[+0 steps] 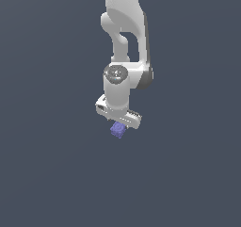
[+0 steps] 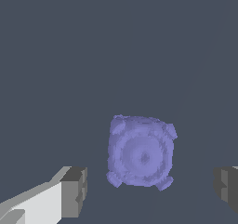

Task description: Pick up the object and move it to a goal position.

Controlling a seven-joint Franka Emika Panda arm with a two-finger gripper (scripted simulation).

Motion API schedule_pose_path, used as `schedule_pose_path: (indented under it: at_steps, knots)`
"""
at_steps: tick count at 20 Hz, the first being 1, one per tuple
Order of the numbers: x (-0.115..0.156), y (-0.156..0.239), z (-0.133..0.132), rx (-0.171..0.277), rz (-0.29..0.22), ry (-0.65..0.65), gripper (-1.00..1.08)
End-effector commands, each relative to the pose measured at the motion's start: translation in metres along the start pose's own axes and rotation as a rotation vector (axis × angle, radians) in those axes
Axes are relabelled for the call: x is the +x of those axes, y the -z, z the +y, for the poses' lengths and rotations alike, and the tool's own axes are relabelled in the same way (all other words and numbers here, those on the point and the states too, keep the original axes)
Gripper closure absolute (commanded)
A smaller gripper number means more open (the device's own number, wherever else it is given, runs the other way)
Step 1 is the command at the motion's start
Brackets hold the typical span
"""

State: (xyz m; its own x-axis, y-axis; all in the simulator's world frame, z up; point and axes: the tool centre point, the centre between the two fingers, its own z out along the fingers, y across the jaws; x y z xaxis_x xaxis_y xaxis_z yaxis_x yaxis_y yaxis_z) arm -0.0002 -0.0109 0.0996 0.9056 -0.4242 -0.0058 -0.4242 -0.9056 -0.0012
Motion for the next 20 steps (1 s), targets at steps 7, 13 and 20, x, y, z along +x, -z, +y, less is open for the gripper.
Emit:
schedule_pose_path:
  at_steps: [7,13,20]
  knots:
    - [0.001,-0.010,0.000,-0.001,0.006,-0.079,-0.92]
    - [0.001,-0.013,0.000,-0.001,0.005,-0.078,-0.92]
    - [0.000,-0.045,0.001,-0.001,0.006,-0.081,-0.92]
